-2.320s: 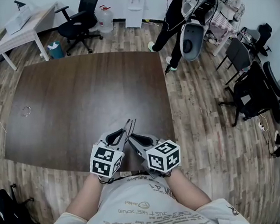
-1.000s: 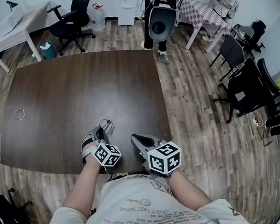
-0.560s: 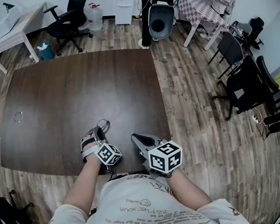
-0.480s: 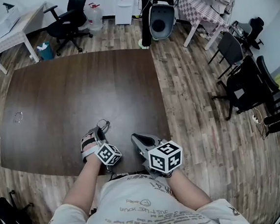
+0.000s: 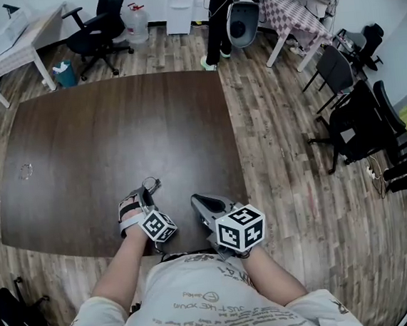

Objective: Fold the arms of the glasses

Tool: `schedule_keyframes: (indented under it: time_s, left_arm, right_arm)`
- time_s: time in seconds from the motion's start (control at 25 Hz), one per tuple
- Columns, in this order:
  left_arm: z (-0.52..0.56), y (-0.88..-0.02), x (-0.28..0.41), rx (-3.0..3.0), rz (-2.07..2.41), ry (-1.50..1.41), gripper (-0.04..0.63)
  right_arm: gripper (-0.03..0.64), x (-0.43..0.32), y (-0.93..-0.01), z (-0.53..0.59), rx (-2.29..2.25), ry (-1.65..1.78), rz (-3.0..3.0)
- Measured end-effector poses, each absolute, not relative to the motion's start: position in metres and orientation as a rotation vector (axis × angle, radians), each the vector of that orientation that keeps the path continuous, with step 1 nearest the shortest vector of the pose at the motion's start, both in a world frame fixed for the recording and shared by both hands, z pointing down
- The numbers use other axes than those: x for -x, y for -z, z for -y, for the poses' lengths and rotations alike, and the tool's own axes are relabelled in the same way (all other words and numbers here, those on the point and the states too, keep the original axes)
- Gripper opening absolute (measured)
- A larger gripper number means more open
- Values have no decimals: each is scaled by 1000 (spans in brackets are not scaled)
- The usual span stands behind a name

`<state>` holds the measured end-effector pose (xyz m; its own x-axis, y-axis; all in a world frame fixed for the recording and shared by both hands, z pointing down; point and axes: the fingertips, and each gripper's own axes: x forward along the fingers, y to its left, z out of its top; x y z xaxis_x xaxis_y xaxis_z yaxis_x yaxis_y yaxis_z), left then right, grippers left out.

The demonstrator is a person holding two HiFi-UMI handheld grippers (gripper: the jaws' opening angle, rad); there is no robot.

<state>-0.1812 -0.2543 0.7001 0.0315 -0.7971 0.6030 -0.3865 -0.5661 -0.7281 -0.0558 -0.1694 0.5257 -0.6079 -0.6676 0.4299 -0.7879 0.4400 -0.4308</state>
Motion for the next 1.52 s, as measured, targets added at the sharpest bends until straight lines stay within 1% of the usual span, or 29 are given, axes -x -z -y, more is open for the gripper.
schedule_keyframes:
  time_s: [0.28, 0.4, 0.56, 0.92, 1.12, 1.52]
  left_arm:
    - [251, -709, 181, 1960, -1177, 1557, 49]
    - [253, -702, 183, 1957, -1193, 1540, 80]
    - [251, -694, 183, 1980, -1230, 1513, 100]
    - [244, -656, 173, 2205, -1280, 1357, 101]
    - [236, -673, 175, 2197, -1206, 1425, 101]
    - [226, -700, 179, 2207, -1140, 1522, 101]
  right_arm:
    - [17, 54, -531, 168, -1277, -922, 2485]
    - [17, 56, -529, 169, -1278, -921, 2488]
    - [17, 55, -531, 168, -1279, -922, 2494]
    - [17, 65, -527, 174, -1232, -914, 2526]
    - [17, 77, -527, 174, -1196, -902, 2544]
    - [17, 74, -527, 173, -1215, -908, 2531]
